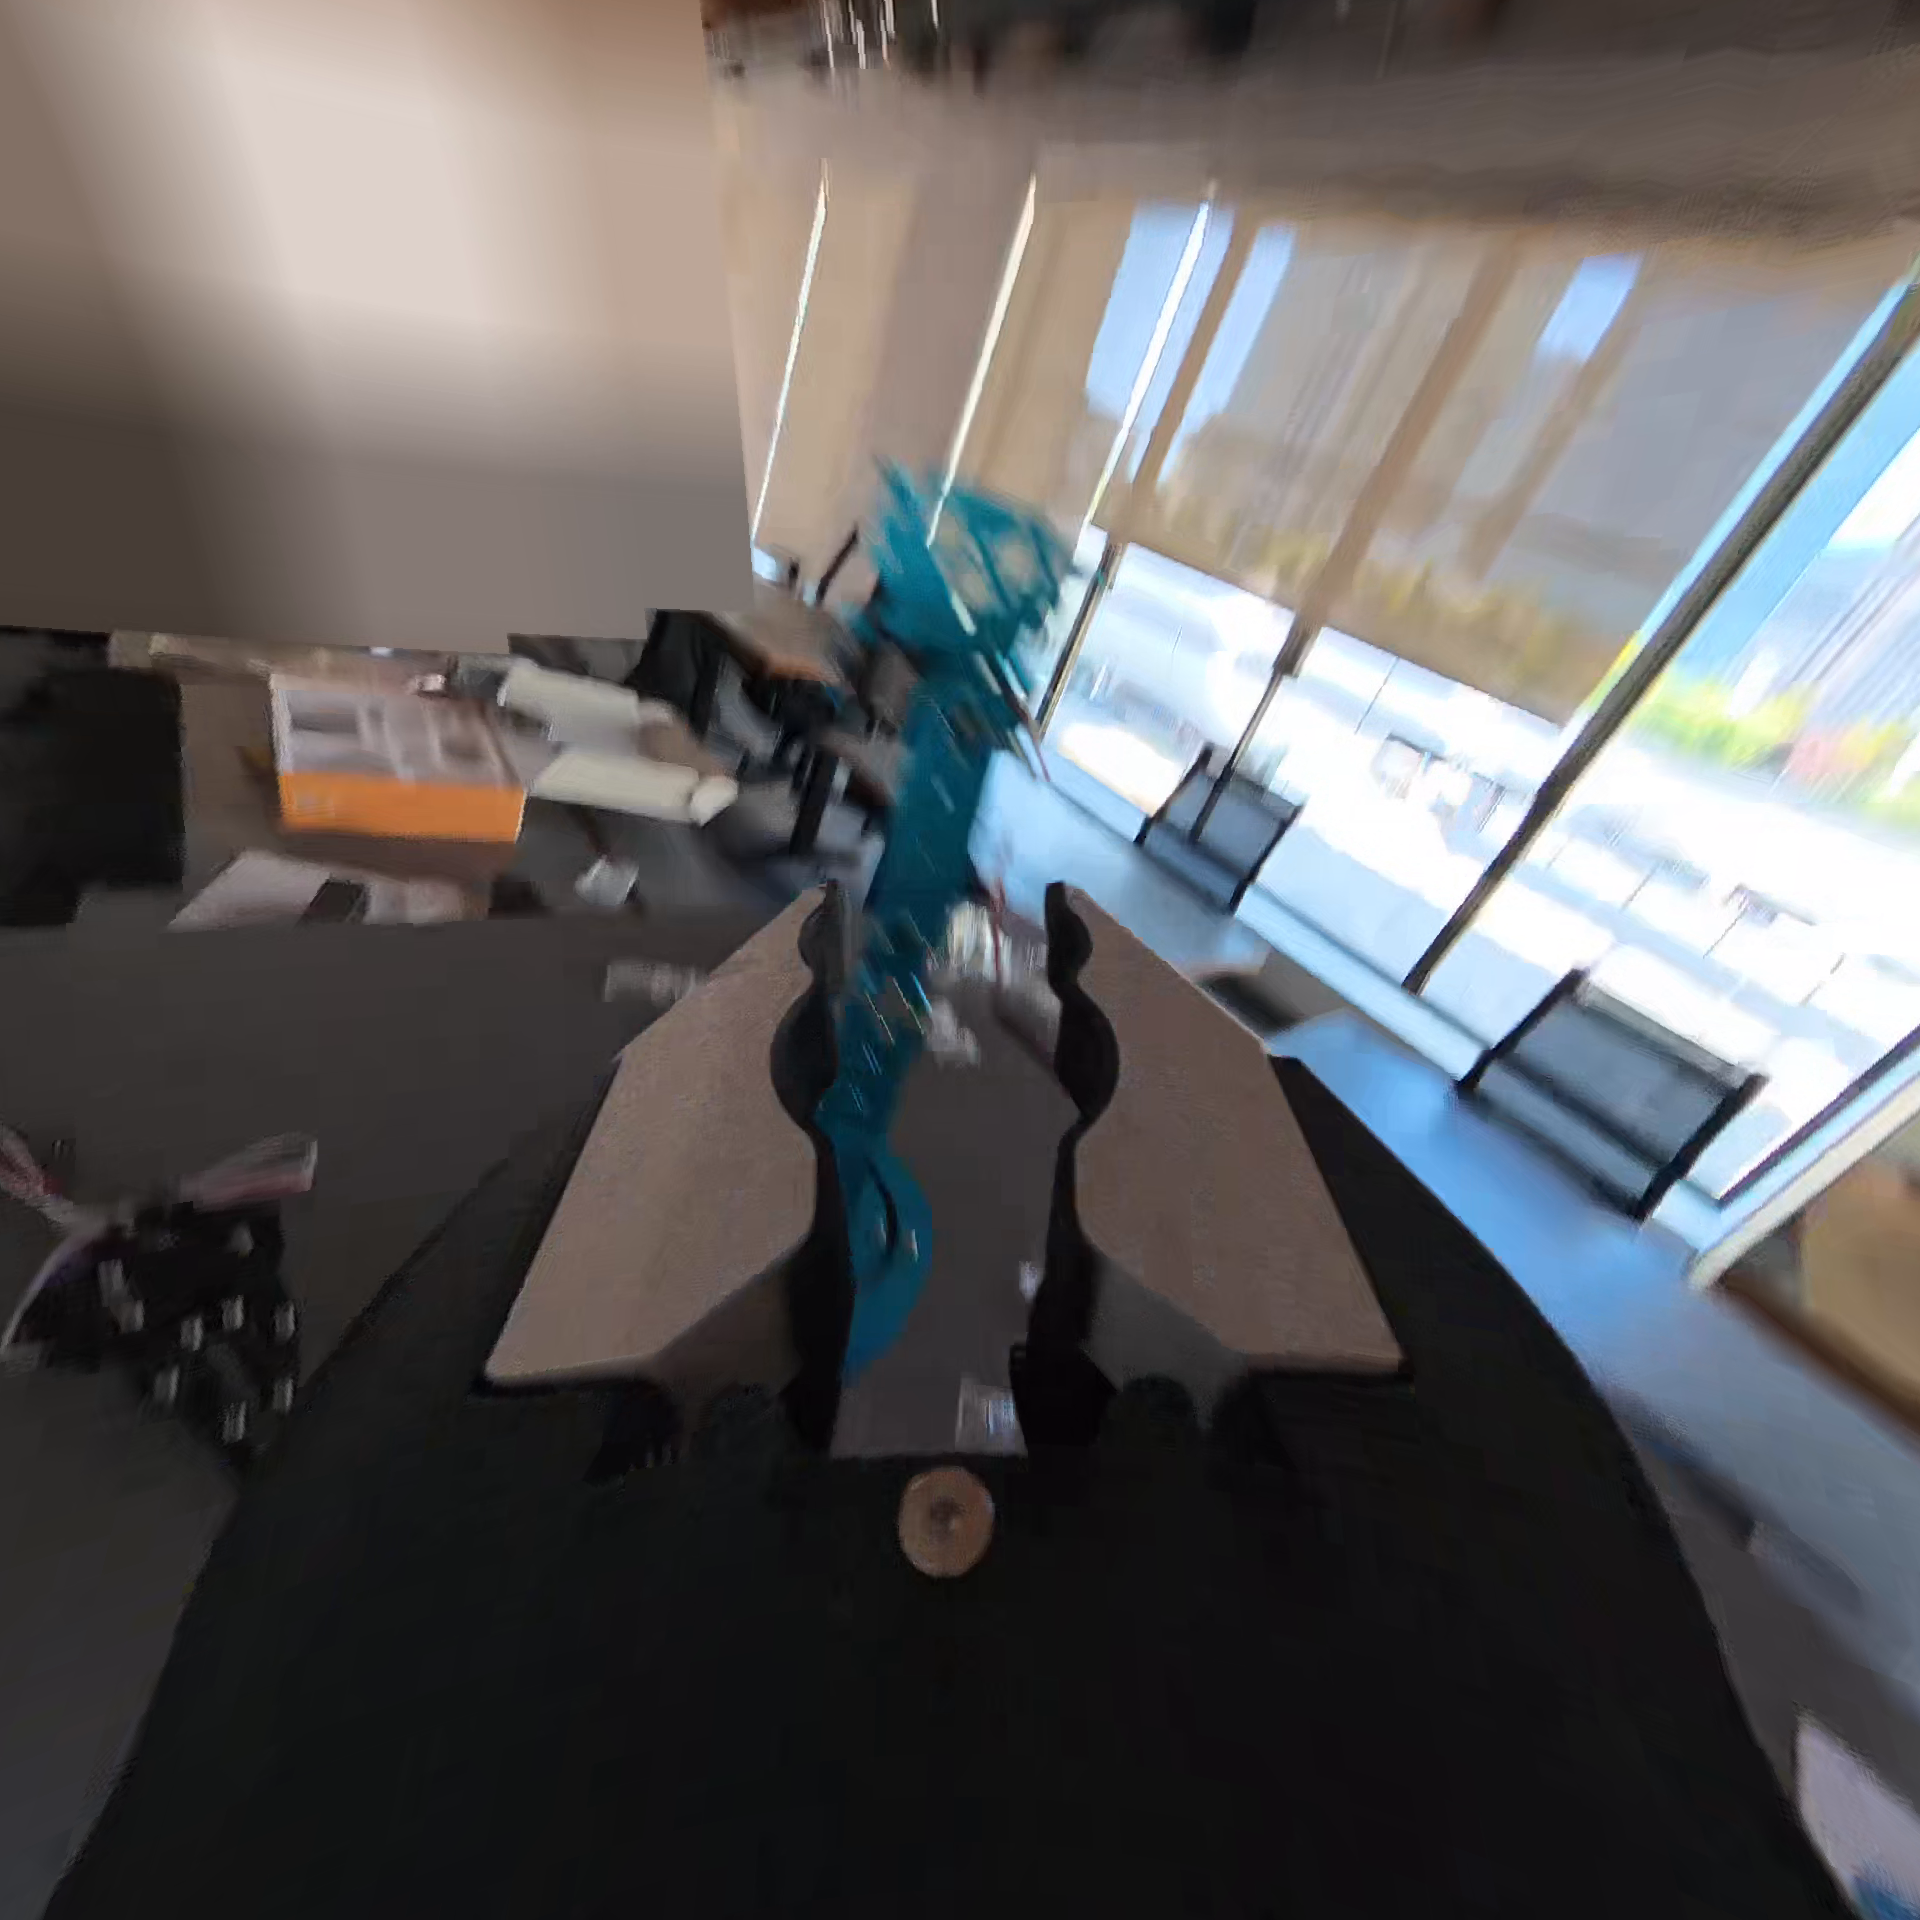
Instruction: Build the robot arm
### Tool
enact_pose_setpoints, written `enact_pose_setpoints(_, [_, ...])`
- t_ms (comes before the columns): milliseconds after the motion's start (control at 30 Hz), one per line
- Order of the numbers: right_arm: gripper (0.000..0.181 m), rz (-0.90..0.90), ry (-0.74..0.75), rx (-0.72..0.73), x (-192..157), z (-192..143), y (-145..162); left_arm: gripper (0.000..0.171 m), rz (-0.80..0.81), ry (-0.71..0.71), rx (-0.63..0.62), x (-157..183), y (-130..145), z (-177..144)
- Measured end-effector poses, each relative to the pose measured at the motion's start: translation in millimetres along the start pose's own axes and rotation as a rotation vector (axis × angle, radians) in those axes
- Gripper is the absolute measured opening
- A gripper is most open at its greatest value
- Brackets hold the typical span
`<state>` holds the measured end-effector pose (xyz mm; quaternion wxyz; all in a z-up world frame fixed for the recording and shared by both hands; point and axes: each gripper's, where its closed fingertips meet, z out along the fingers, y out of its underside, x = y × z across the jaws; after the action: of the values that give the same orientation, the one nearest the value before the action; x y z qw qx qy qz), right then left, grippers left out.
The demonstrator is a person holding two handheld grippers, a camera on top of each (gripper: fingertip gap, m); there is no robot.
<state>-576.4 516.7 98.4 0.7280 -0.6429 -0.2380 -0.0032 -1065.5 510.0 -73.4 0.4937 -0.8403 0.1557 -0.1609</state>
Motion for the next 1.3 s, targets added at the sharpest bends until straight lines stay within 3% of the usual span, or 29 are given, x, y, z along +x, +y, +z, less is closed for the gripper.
enact_pose_setpoints(100, [0.025, -0.134, 0.055, 0.123, -66, 22, -62, 0.031, 0.024, -0.005, 0.028, -67, -1, -30])
enact_pose_setpoints(167, [0.028, -0.133, 0.007, 0.124, -125, 51, -80, 0.031, 0.061, -0.006, 0.051, -117, 0, -52])
enact_pose_setpoints(367, [0.038, 0.131, -0.192, 0.054, -288, 190, -85, 0.036, 0.109, -0.163, 0.023, -287, 9, -128])
enact_pose_setpoints(467, [0.041, 0.133, -0.183, -0.052, -331, 258, -70, 0.035, 0.085, -0.168, 0.018, -343, 14, -153])
enact_pose_setpoints(600, [0.039, 0.098, -0.276, -0.121, -390, 332, -55, 0.035, 0.041, -0.224, -0.006, -418, 30, -157])
enact_pose_setpoints(767, [0.040, 0.080, -0.350, -0.272, -440, 421, 4, 0.031, -0.093, -0.153, 0.084, -475, 6, -121])
enact_pose_setpoints(867, [0.040, 0.229, -0.447, -0.311, -479, 477, 44, 0.031, -0.078, -0.180, 0.092, -519, -15, -97])
enact_pose_setpoints(1067, [0.040, 0.358, -0.520, -0.490, -571, 586, 177, 0.030, -0.085, -0.204, 0.119, -599, -71, -43])
enact_pose_setpoints(1167, [0.042, 0.406, -0.515, -0.593, -616, 612, 236, 0.031, -0.079, -0.205, 0.089, -635, -89, -9])
enact_pose_setpoints(1300, [0.045, 0.347, -0.439, -0.645, -650, 626, 278, 0.031, -0.031, -0.122, 0.049, -678, -113, 44])
